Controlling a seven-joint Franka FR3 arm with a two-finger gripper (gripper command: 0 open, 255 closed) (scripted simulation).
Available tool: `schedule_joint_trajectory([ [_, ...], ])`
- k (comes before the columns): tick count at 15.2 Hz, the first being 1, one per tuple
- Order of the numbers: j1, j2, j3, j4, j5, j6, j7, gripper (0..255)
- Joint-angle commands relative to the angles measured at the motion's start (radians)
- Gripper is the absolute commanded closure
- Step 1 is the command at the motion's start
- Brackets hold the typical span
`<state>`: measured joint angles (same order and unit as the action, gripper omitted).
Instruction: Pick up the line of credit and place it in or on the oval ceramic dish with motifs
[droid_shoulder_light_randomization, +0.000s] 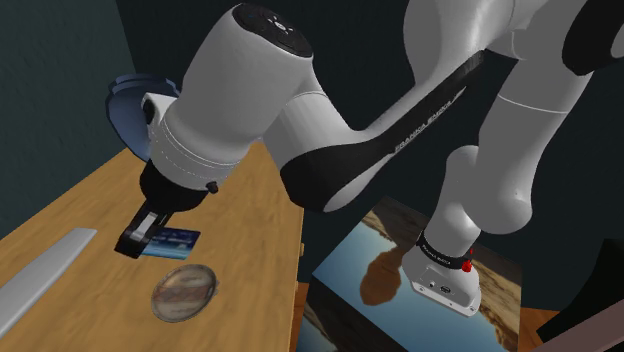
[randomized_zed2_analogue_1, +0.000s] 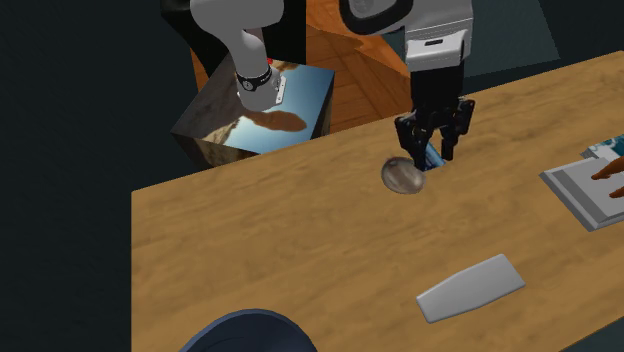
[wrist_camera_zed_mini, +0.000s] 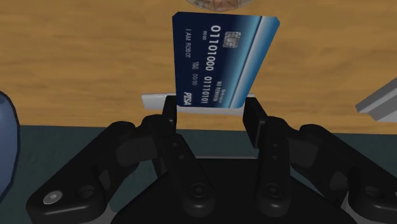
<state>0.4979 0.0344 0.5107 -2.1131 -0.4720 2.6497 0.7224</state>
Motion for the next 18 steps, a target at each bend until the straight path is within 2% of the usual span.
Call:
schedule_joint_trajectory([
  [1, 0.010, -0.003, 0.007, -0.011, -0.020, 0.001, 0.035, 255],
  [16, 0.041, 0.125, -0.049, -0.056, -0.309, 0.124, 0.285, 255],
  [18, 0.044, 0.131, -0.054, -0.056, -0.324, 0.128, 0.297, 255],
])
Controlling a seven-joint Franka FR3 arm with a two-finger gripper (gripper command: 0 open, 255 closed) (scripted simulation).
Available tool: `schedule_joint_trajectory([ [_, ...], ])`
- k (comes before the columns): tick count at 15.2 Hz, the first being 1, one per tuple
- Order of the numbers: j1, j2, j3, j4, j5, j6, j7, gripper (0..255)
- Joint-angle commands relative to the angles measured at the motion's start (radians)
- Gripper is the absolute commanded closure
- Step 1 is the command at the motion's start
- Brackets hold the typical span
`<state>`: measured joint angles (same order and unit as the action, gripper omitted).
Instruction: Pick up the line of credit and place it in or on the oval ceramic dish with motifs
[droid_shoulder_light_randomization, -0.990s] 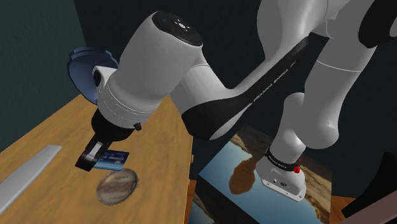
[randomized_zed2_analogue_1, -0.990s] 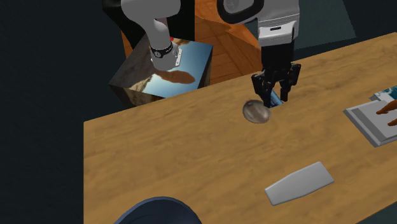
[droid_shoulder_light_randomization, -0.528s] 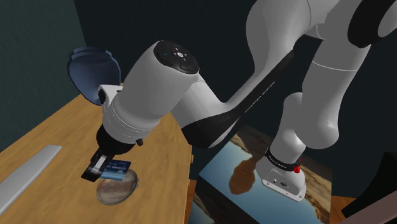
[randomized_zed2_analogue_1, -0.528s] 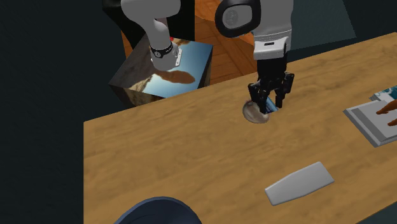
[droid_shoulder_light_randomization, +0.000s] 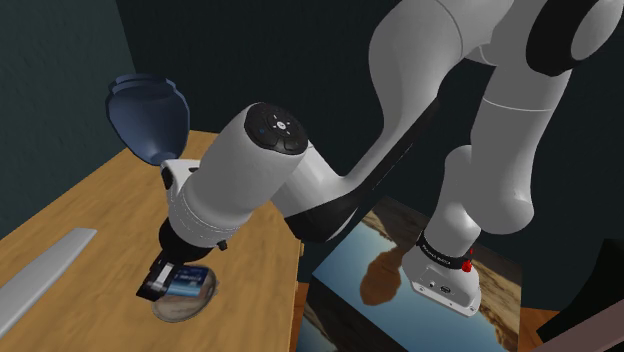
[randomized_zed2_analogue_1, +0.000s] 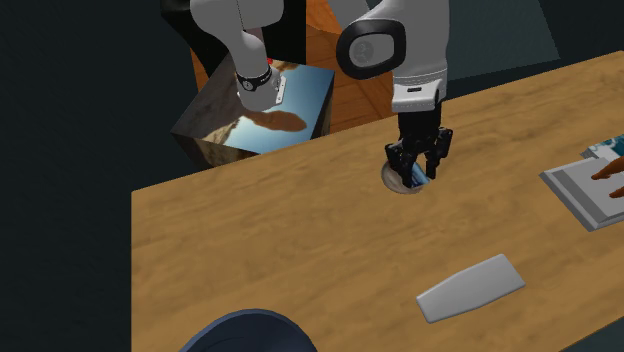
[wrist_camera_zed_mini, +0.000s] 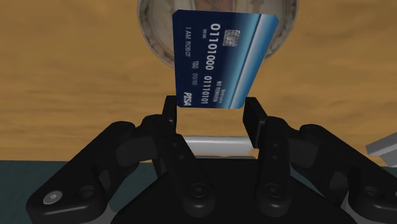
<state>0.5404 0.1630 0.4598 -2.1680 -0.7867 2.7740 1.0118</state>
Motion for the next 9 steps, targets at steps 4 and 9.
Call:
schedule_joint_trajectory([
  [4, 0.002, 0.003, -0.003, -0.001, -0.009, 0.003, 0.008, 255],
  [9, 0.001, 0.003, -0.003, -0.001, -0.009, 0.003, 0.007, 0],
])
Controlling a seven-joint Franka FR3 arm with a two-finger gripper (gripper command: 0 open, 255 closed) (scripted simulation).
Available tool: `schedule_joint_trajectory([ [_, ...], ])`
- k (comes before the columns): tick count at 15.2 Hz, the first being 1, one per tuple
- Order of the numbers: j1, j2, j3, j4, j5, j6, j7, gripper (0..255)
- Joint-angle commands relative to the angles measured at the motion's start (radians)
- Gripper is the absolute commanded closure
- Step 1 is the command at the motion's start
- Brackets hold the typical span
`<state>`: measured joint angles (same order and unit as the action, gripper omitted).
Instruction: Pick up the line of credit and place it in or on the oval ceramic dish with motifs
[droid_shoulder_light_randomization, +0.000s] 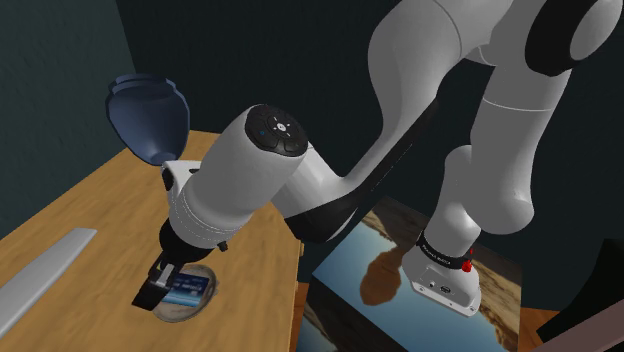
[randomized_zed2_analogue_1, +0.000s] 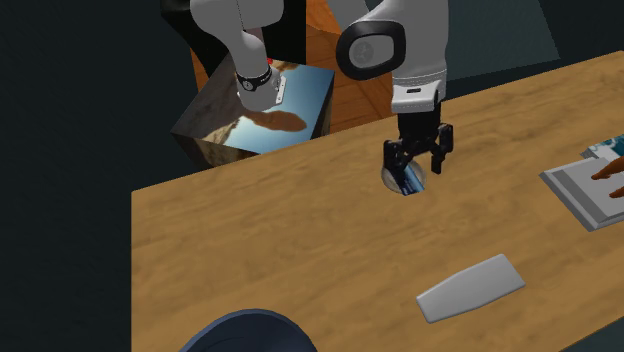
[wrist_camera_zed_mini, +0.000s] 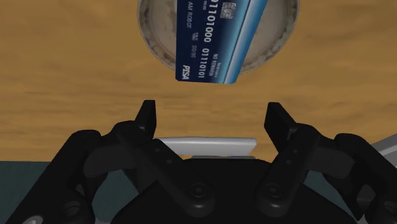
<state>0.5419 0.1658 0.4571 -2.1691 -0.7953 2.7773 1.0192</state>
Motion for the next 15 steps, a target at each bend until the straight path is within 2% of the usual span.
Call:
schedule_joint_trajectory([
  [1, 0.000, 0.000, 0.000, 0.000, 0.000, 0.000, 0.000, 0],
  [3, 0.000, 0.000, 0.000, 0.000, 0.000, 0.000, 0.000, 0],
  [7, -0.027, -0.154, 0.052, -0.078, 0.206, -0.032, -0.146, 0],
  [15, -0.023, -0.154, 0.048, -0.078, 0.206, -0.032, -0.146, 0],
])
